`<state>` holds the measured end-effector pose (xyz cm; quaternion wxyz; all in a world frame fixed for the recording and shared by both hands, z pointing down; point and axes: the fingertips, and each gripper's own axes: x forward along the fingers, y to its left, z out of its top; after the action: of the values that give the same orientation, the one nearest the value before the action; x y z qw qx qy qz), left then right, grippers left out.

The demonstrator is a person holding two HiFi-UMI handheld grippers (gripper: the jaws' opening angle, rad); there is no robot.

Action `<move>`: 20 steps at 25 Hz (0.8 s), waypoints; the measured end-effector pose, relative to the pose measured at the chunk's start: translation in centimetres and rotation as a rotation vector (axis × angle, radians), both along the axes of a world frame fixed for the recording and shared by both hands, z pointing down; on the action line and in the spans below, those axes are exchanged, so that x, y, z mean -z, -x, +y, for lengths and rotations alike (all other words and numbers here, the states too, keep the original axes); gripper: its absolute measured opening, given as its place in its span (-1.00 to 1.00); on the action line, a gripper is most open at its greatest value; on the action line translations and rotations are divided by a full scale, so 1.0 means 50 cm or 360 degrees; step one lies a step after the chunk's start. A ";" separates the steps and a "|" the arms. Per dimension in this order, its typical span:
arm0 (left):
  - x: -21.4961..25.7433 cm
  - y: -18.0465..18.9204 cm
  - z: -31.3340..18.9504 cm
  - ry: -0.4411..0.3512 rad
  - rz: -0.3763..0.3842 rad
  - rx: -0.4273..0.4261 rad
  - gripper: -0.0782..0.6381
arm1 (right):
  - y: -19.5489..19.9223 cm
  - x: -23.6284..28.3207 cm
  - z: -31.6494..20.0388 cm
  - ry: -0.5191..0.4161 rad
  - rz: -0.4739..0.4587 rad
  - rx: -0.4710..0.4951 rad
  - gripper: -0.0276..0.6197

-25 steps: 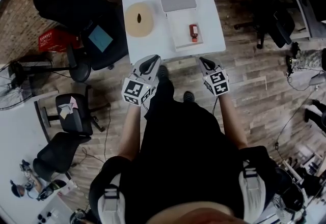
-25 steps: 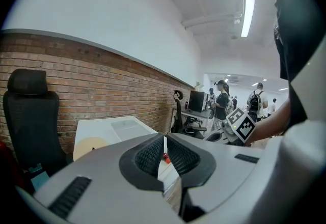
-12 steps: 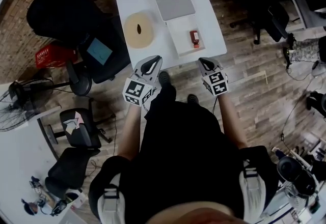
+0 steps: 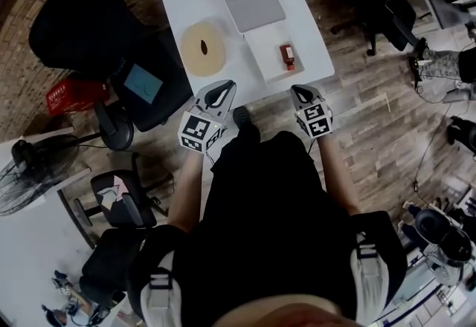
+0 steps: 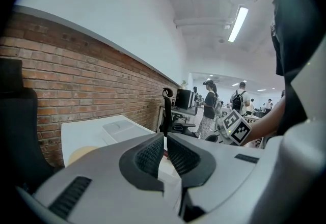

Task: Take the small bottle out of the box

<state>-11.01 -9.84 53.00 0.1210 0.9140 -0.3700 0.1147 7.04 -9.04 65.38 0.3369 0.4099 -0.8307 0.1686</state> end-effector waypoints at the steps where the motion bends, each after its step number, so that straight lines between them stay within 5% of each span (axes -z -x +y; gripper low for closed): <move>1: -0.001 0.002 -0.003 -0.0005 0.0002 -0.0008 -0.69 | 0.003 -0.002 -0.002 -0.0002 0.0003 -0.0006 -0.92; 11: -0.004 0.014 -0.023 -0.0003 -0.0019 -0.0056 -0.69 | -0.001 -0.007 -0.049 -0.0032 0.0017 -0.0075 -0.92; 20: 0.005 -0.024 -0.082 -0.0008 -0.0041 0.0026 -0.69 | -0.013 -0.030 -0.107 -0.0012 -0.0013 0.0012 -0.92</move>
<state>-9.80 -13.95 52.75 0.1150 0.9097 -0.3792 0.1244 7.66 -14.37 66.87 0.3327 0.4073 -0.8342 0.1659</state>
